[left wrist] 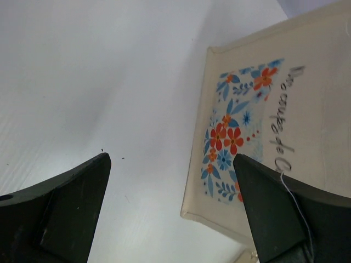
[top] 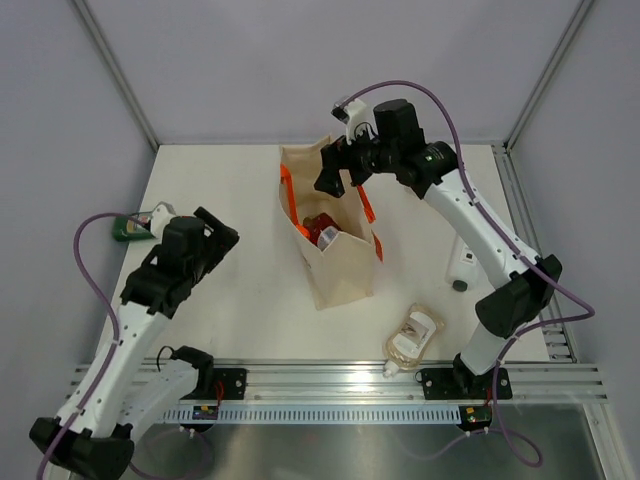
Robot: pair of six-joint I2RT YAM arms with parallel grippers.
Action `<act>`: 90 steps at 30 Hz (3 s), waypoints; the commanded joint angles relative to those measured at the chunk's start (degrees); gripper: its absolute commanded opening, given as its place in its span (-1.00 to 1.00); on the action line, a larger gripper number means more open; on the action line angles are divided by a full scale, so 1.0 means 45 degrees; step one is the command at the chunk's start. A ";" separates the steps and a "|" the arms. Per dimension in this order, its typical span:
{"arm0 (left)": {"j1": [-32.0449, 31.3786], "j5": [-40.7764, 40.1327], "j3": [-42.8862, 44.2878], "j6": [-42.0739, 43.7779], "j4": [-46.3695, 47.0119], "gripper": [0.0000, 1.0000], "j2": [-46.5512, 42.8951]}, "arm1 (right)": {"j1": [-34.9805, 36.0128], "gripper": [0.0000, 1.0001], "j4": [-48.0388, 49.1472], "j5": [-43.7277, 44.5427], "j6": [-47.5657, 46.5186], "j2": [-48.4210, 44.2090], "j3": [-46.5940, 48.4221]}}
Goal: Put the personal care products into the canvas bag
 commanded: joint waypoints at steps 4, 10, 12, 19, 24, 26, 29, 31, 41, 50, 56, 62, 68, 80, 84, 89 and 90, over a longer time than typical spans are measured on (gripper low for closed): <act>0.3583 0.0880 0.1696 -0.1916 -0.0500 0.98 0.2938 | 0.0069 0.99 -0.1836 -0.1660 -0.3596 -0.1057 0.1274; 0.6931 0.2177 0.0448 -0.3890 0.2460 0.98 0.5396 | -0.1100 0.99 -0.2523 -0.2867 -0.4283 -0.3239 0.0538; 0.7208 0.1965 0.0212 -0.4183 0.4043 0.98 0.6044 | -0.2150 0.99 -0.2210 -0.3941 -0.4301 -0.3985 -0.1004; 0.8086 0.1006 0.0796 -0.4127 0.6122 0.98 0.9306 | -0.4731 0.99 -0.2151 -0.6422 -0.6951 -0.7090 -0.6511; 0.8770 0.0832 0.1654 -0.3503 0.6711 0.98 1.0850 | -0.5145 0.99 -0.1742 -0.7713 -0.7583 -0.8772 -0.9893; 0.8888 0.0675 0.2161 -0.3268 0.6437 0.97 1.1357 | -0.5321 0.99 -0.1430 -0.8180 -0.7603 -0.8949 -1.0714; 0.9103 0.0518 0.3410 -0.2916 0.5696 0.97 1.2489 | -0.5808 0.99 -0.1018 -0.8922 -0.7504 -0.8969 -1.1438; 0.9162 0.0207 0.4699 -0.2935 0.4429 0.97 1.3466 | -0.6062 0.99 -0.1212 -0.9003 -0.7816 -0.8852 -1.1478; 0.9123 -0.0361 0.7788 -0.3229 -0.0066 0.89 1.6554 | -0.7567 0.99 -0.1663 -0.9940 -0.8091 -0.8285 -1.1224; 0.8676 0.0518 0.8062 -0.0013 0.0459 0.11 1.7102 | -0.8543 0.99 -0.1858 -1.0487 -0.8071 -0.8461 -1.1127; 0.6979 0.2293 0.7381 0.1633 0.0791 0.03 1.6458 | -0.9012 0.99 -0.2014 -1.0722 -0.8130 -0.8597 -1.1029; 0.5026 0.3640 0.5098 0.1948 0.1493 0.05 1.5151 | -0.9500 0.99 -0.2228 -1.0917 -0.8325 -0.8851 -1.1107; 0.4162 0.4537 0.2478 0.1967 0.2549 0.23 1.3471 | -0.9872 0.99 -0.2502 -1.1034 -0.8598 -0.8930 -1.1127; 0.5451 0.5129 0.4643 0.5754 0.1398 0.98 1.4386 | -1.0419 0.99 -0.2873 -1.1249 -0.8891 -0.9047 -1.1127; 0.5588 0.4698 0.6280 0.7237 0.0599 0.98 1.5808 | -1.0478 0.99 -0.2874 -1.1347 -0.8892 -0.8969 -1.1107; 0.5588 0.4151 0.7554 0.7670 0.0011 0.98 1.6789 | -1.0536 0.99 -0.2932 -1.1386 -0.8970 -0.8832 -1.1088; 0.5588 0.4151 0.7671 0.7787 -0.0048 0.98 1.6789 | -1.0555 0.99 -0.2951 -1.1405 -0.8989 -0.8813 -1.1088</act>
